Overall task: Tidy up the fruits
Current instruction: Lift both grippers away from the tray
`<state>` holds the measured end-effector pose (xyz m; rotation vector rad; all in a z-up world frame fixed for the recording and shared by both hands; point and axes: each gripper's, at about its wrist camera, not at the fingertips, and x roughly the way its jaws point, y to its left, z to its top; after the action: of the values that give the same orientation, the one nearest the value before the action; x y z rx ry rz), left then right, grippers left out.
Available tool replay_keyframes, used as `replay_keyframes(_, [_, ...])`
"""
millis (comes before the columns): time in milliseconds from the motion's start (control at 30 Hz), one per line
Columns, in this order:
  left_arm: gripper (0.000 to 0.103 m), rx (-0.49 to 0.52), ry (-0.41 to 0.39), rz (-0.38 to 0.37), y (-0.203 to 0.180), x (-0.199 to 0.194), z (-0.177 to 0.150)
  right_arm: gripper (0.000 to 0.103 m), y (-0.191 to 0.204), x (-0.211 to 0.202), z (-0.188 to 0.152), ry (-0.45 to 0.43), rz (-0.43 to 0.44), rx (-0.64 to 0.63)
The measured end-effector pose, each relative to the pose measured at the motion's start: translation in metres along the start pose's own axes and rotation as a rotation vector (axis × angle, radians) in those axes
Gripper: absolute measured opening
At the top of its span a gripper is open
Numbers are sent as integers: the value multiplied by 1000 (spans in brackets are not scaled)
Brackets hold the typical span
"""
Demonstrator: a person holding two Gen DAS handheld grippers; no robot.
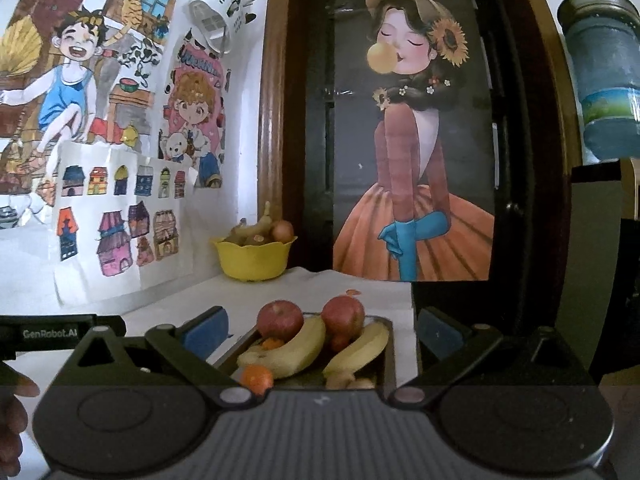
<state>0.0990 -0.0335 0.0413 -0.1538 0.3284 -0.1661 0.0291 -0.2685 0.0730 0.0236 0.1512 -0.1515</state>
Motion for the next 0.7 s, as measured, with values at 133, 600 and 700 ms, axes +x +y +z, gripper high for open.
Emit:
replay_keyframes(133, [102, 5, 4, 15, 6, -9, -8, 103, 0, -9, -15, 14, -3, 15])
replay_keyframes(600, [102, 66, -32, 5, 15, -38, -41, 103, 5, -37, -39, 28, 11, 16])
replay_keyframes(700, [102, 74, -47, -12, 21, -48, -52, 103, 7, -46, -49, 26, 15, 20])
